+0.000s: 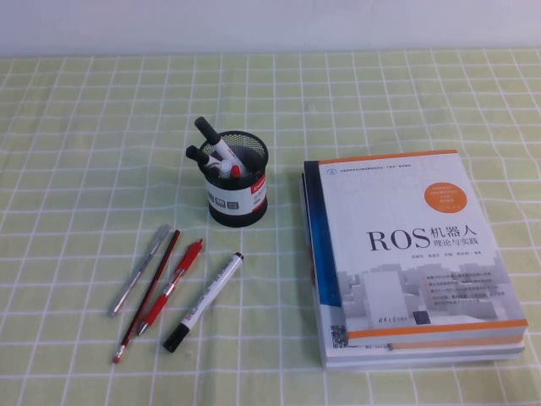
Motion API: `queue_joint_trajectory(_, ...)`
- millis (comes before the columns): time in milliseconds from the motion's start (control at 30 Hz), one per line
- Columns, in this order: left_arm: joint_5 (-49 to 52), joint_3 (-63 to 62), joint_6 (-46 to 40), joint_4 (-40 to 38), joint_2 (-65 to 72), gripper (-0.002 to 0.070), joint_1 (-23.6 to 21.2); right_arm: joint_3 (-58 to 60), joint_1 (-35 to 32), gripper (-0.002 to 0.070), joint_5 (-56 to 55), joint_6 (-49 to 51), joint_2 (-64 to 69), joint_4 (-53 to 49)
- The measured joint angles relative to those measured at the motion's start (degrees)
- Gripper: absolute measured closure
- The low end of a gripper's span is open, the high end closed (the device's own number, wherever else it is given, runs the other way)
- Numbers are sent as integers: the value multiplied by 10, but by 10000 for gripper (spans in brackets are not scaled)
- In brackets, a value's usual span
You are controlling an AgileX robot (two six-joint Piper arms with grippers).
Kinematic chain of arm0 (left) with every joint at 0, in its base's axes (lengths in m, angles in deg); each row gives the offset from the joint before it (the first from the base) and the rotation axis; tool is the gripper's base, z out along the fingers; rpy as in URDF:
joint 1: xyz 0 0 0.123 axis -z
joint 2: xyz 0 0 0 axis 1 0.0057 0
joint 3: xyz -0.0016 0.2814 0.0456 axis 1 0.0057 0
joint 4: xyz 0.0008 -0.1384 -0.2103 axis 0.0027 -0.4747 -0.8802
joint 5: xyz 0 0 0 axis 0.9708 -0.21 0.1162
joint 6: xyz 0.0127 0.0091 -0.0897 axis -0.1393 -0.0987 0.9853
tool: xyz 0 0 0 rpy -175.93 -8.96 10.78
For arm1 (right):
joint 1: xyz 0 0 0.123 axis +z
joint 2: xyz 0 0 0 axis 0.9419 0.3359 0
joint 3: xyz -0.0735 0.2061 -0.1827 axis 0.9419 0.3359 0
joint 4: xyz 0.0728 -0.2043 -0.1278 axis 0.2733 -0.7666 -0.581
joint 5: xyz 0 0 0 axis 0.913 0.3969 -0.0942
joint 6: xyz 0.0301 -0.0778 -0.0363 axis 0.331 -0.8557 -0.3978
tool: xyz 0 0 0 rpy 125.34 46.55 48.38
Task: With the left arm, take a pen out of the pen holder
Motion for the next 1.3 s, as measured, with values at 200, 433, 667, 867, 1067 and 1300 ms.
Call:
queue_joint_trajectory(200,0,0,0,0,0,678,0,0,0,688,0,0,0,0)
queue_joint_trajectory(433,0,0,0,2,0,678,0,0,0,689,0,0,0,0)
queue_joint_trajectory(667,-3,0,0,4,0,678,0,0,0,688,0,0,0,0)
queue_joint_trajectory(867,-10,0,2,2,0,678,0,0,0,688,0,0,0,0)
queue_joint_trajectory(1067,-26,0,12,-64,0,678,0,0,0,688,0,0,0,0)
queue_joint_trajectory(1300,-68,0,34,-248,0,678,0,0,0,689,0,0,0,0)
